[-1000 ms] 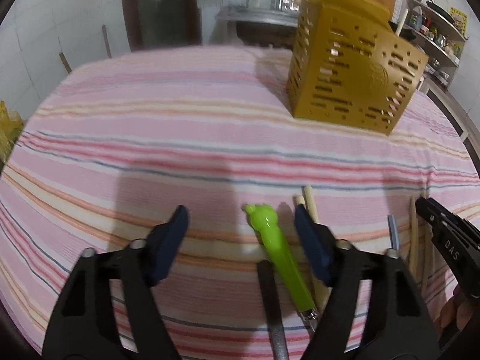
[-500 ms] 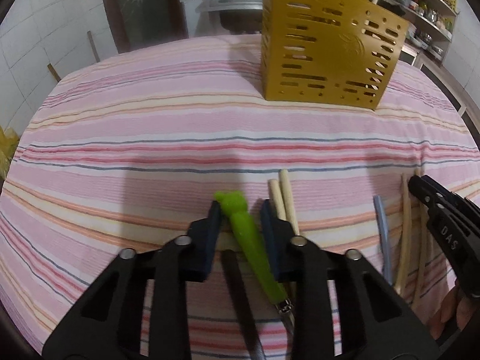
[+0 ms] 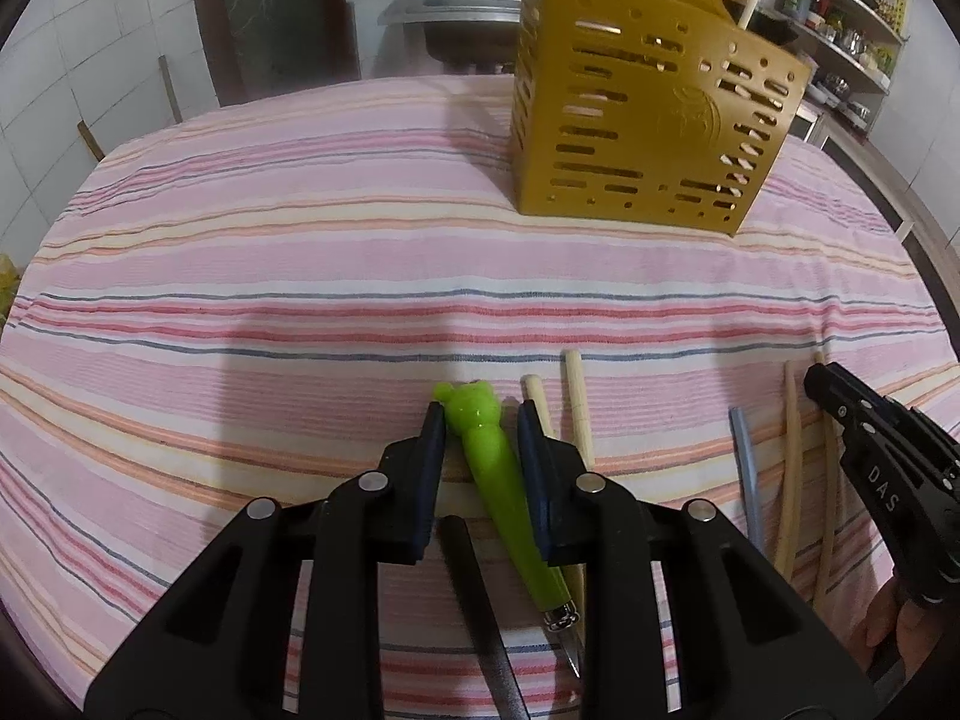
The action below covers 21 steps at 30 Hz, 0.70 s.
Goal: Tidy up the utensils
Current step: 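Grasp another chopstick with the right tool while the left tool grasps the green-handled spoon, then carry the chopstick and green spoon over the yellow holder with both tools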
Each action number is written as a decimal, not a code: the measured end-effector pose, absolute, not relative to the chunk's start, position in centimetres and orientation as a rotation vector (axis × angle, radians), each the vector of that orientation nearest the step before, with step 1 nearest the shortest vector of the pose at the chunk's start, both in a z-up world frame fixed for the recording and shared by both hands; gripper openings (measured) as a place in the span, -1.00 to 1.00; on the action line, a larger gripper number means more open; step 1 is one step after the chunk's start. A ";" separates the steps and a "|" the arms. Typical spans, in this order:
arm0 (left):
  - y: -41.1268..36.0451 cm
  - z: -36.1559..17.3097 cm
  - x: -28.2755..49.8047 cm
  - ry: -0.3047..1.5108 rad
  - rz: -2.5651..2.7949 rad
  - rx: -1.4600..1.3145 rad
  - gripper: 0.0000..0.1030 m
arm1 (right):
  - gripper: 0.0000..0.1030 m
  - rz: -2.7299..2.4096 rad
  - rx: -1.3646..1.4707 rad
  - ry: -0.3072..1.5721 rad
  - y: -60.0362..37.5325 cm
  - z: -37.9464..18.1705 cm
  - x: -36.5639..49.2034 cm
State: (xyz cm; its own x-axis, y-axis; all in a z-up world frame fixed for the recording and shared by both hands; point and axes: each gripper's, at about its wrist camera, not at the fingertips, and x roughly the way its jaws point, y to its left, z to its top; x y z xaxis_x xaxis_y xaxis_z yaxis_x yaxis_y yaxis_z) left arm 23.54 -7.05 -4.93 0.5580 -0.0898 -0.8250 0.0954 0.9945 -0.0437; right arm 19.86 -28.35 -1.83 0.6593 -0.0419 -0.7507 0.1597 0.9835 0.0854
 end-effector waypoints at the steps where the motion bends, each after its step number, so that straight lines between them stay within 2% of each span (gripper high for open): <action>1: -7.0 -4.8 23.4 0.966 -0.110 0.005 -0.54 | -0.80 -0.114 0.153 0.839 -28.4 -1.7 19.8; 3: -6.9 -4.5 23.3 0.947 -0.108 0.007 -0.54 | -0.87 -0.112 0.158 0.829 -28.4 -1.6 19.7; 13: -5.1 -2.3 22.6 0.859 -0.104 -0.010 -0.55 | -0.87 -0.109 0.170 0.790 -28.6 -0.5 19.4; 21: -3.4 0.1 22.0 0.773 -0.106 -0.029 -0.56 | -0.88 -0.076 0.222 0.682 -29.4 2.1 18.3</action>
